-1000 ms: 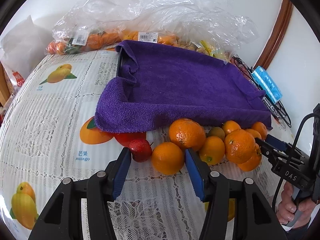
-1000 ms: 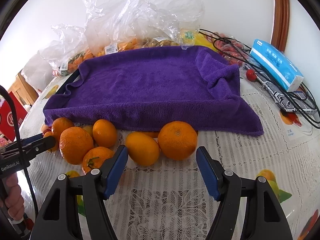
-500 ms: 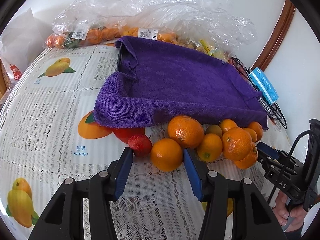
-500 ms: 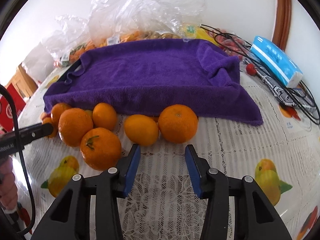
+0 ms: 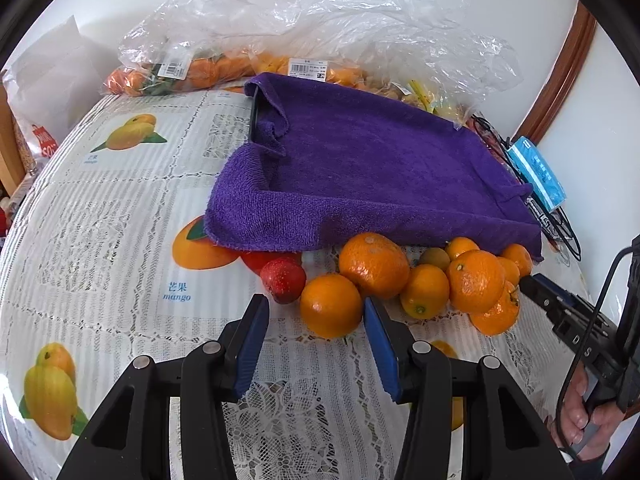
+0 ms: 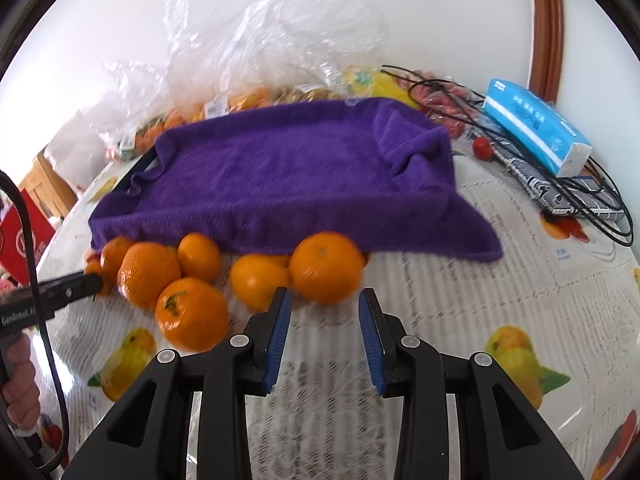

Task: Organize fruits
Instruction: 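Move the right tool toward the oranges and close on a large orange, then lift the orange with the right tool and carry it over the purple towel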

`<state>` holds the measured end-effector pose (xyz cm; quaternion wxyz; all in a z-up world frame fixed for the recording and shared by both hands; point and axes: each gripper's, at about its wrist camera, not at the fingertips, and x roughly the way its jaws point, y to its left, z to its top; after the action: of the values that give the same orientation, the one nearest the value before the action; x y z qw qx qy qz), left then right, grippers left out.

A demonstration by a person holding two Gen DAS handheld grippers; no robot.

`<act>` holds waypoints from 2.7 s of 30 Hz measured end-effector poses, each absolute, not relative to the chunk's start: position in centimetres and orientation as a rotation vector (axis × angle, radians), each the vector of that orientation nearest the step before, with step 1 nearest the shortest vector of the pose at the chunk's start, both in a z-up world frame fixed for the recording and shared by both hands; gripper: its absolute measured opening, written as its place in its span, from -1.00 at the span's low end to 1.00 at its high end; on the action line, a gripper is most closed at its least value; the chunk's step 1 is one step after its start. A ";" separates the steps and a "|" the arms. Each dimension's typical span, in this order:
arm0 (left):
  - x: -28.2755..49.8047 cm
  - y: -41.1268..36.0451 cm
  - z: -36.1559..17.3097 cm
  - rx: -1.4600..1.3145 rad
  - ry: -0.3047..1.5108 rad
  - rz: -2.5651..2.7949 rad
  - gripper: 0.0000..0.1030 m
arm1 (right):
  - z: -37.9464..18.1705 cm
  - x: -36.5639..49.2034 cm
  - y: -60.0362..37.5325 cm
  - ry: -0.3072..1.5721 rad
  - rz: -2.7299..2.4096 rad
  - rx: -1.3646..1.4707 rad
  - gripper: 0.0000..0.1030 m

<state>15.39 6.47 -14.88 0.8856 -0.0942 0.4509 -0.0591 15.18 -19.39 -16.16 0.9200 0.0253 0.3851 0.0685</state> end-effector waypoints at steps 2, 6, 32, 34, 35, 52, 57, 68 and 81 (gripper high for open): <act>15.2 6.4 -14.7 -0.183 0.932 -0.112 -0.09 | -16.0 15.6 -19.5 0.783 0.145 0.063 -0.29; 15.0 6.4 -14.5 -0.183 0.926 -0.090 -0.09 | -16.2 16.9 -19.1 0.791 0.136 0.025 -0.12; 14.3 4.8 -14.3 -0.121 0.915 -0.075 -0.38 | -16.7 16.7 -19.7 0.798 0.136 0.033 -0.17; 13.9 4.8 -13.9 -0.123 0.910 -0.073 -0.38 | -16.3 16.2 -19.9 0.788 0.133 0.036 -0.17; 13.7 4.8 -13.7 -0.121 0.907 -0.072 -0.38 | -16.1 15.9 -19.9 0.782 0.133 0.036 -0.17; 13.4 3.7 -9.2 -0.116 0.827 -0.097 -0.38 | -11.4 14.3 -20.2 0.706 0.112 0.021 -0.17; 14.5 3.5 -7.6 -0.110 0.804 -0.098 -0.38 | -9.9 15.2 -19.9 0.686 0.113 0.031 -0.17; 18.9 3.7 -5.2 -0.104 0.768 -0.078 -0.38 | -7.2 19.7 -18.7 0.639 0.126 0.044 -0.17; 24.0 3.9 -7.0 -0.128 0.780 -0.044 -0.38 | -7.3 25.4 -17.3 0.624 0.168 0.058 -0.17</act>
<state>24.02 3.87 -7.00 0.9227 -0.0622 0.3799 -0.0213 25.35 -17.32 -7.33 0.9479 0.0287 0.3065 0.0824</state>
